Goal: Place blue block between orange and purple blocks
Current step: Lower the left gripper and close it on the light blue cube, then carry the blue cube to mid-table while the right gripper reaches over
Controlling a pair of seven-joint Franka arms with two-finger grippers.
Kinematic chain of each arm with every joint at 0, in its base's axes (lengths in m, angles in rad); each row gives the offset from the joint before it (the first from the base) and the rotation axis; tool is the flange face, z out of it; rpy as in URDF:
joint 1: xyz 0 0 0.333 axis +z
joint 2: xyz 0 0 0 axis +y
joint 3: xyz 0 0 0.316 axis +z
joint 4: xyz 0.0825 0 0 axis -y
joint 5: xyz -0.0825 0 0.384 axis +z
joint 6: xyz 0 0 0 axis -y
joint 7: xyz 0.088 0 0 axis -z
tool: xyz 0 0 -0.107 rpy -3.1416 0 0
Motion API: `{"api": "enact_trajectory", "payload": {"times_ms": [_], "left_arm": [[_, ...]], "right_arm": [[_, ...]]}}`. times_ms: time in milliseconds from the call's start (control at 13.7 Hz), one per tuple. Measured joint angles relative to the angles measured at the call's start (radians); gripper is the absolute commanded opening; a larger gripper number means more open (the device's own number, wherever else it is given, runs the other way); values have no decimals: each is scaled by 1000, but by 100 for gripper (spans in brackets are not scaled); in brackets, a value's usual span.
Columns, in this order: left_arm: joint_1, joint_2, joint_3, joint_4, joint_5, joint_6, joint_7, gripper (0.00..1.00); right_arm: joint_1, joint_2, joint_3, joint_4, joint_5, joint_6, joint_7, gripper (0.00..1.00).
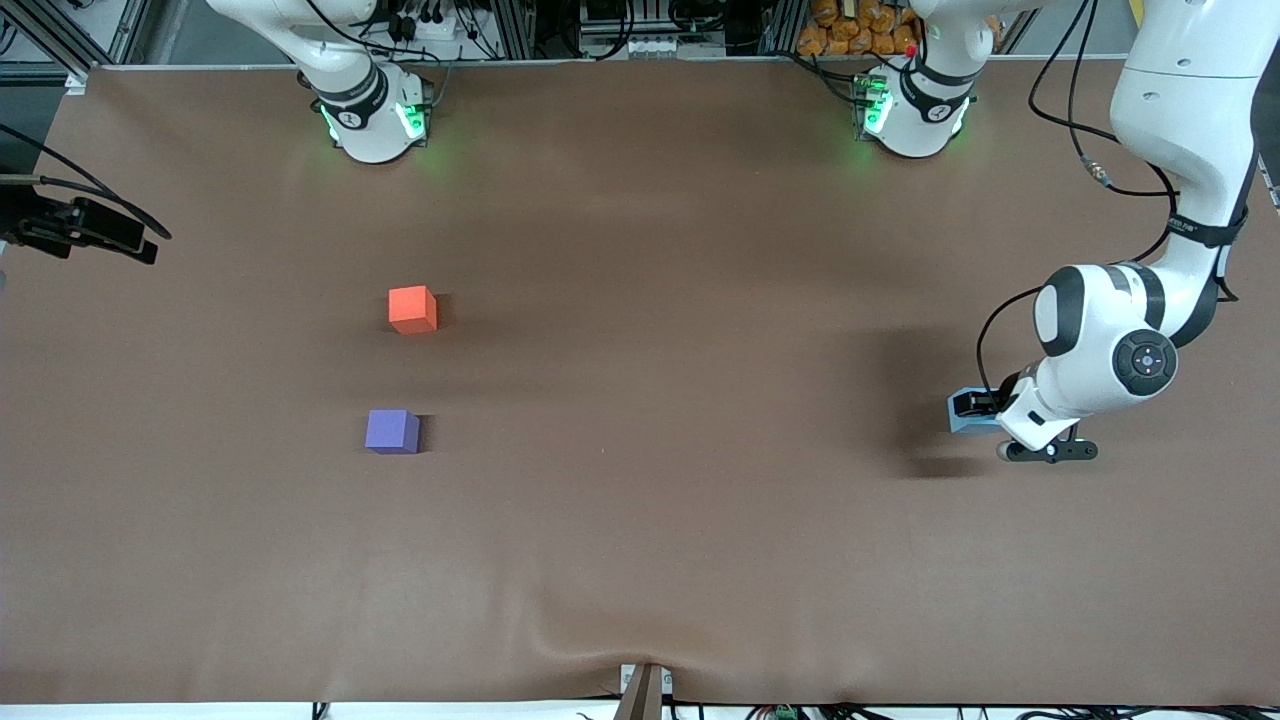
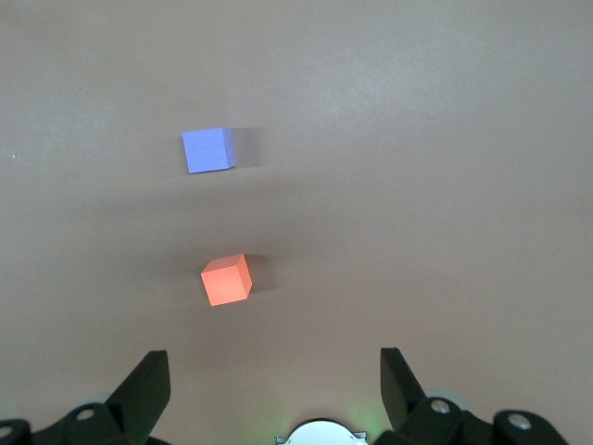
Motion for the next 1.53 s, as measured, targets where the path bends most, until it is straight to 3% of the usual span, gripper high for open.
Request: {"api": "enact_trajectory", "payload": {"times_ms": [73, 365, 584, 876, 1167, 1532], "left_arm": [[-2, 0, -1, 0, 0, 1, 0, 0], [-25, 0, -12, 6, 2, 5, 1, 0], [-100, -6, -19, 47, 2, 2, -3, 0], [-240, -15, -66, 161, 2, -69, -120, 0], [-455, -1, -73, 275, 1, -119, -332, 0], [-617, 132, -68, 429, 1, -126, -470, 0]], "right_arm": [[0, 0, 0, 0, 0, 0, 0, 100], [0, 2, 0, 0, 0, 0, 0, 100], [1, 5, 7, 0, -22, 0, 0, 100], [39, 9, 19, 0, -69, 1, 4, 100], [38, 38, 17, -1, -69, 57, 9, 100], [40, 49, 18, 0, -66, 68, 9, 100]]}}
